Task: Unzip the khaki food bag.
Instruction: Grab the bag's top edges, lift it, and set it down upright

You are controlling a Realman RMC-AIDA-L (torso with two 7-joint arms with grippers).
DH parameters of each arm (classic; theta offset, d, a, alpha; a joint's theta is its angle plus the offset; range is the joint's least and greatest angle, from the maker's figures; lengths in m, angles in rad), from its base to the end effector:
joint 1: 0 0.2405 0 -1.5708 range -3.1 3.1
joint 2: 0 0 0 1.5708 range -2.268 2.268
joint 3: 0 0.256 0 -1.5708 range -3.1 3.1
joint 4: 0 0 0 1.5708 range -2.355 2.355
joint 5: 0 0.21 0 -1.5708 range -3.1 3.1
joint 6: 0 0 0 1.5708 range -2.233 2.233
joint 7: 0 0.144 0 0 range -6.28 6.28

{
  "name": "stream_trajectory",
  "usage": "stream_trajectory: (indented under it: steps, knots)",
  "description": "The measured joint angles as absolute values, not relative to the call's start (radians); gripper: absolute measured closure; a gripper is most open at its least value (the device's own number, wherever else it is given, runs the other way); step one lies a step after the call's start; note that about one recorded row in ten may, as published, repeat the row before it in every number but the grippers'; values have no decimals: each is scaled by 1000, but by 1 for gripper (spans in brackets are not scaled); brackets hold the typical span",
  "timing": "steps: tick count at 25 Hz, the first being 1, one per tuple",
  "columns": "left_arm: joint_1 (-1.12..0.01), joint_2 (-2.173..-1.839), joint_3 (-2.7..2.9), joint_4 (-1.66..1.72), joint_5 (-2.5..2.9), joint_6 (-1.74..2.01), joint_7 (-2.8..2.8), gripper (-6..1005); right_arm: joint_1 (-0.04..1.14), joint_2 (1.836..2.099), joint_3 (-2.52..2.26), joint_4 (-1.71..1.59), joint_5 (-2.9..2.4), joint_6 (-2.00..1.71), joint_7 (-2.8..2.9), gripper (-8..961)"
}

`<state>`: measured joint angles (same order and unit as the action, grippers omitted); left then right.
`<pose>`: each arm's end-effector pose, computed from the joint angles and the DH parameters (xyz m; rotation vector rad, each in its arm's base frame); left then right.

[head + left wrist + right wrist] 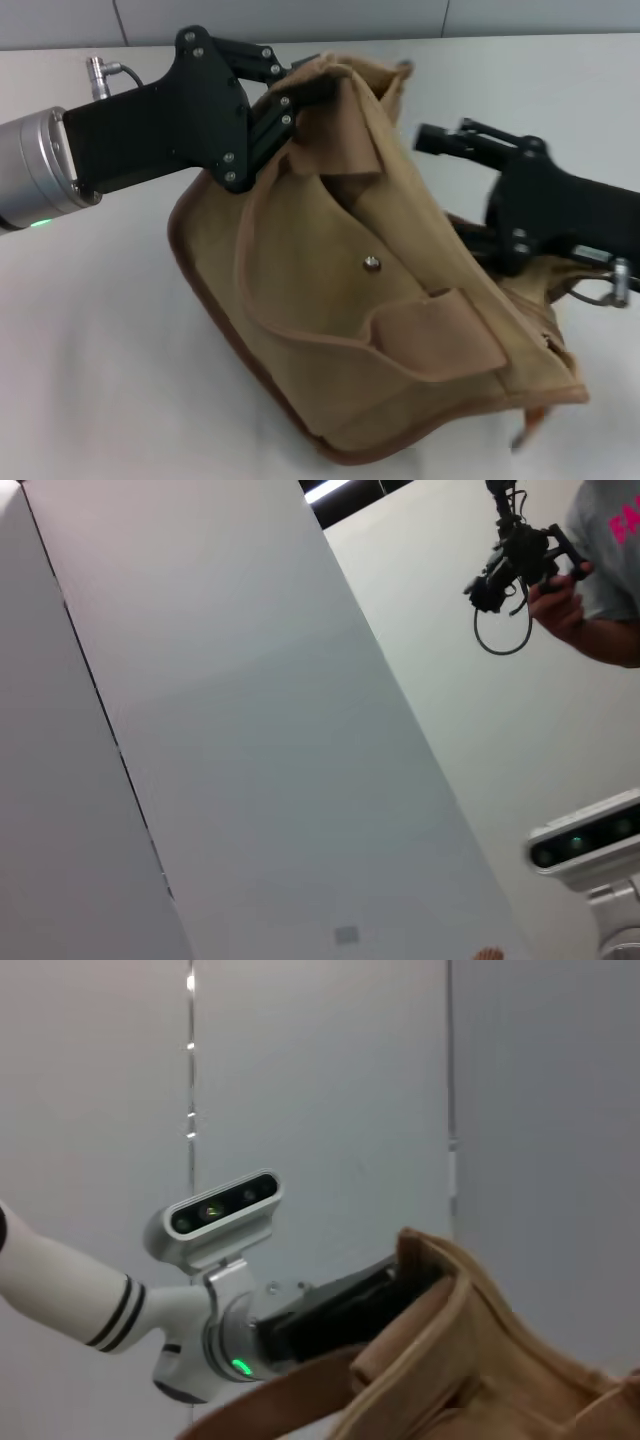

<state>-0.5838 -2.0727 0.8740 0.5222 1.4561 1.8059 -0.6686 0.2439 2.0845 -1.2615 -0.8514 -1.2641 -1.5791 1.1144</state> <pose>-0.1844 0.3225 0.0114 -2.4286 0.4449 -1.2502 0.2168 0.2793 -0.0015 -2.5884 0.1543 1.1695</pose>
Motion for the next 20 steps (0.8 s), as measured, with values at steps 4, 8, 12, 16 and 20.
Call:
stream_trajectory:
  steps: [4, 8, 12, 16, 20]
  knots:
    - [-582, -2070, 879, 522, 1455, 1806, -669, 924, 218, 2090, -1211, -821, -1208, -1581, 1080, 116]
    - [-581, -2070, 883, 522, 1455, 1806, -669, 923, 262, 2090, -1209, -722, -1031, -1577, 1012, 116]
    - [-580, -2069, 883, 522, 1455, 1806, -669, 922, 306, 2085, -1204, -684, -1020, -1575, 1005, 116]
    - [-579, -2069, 878, 522, 1455, 1806, -669, 921, 290, 2079, -1196, -717, -1145, -1597, 955, 116]
    - [-579, -2070, 877, 521, 1457, 1808, -669, 919, 262, 2079, -1172, -762, -1295, -1621, 925, 116]
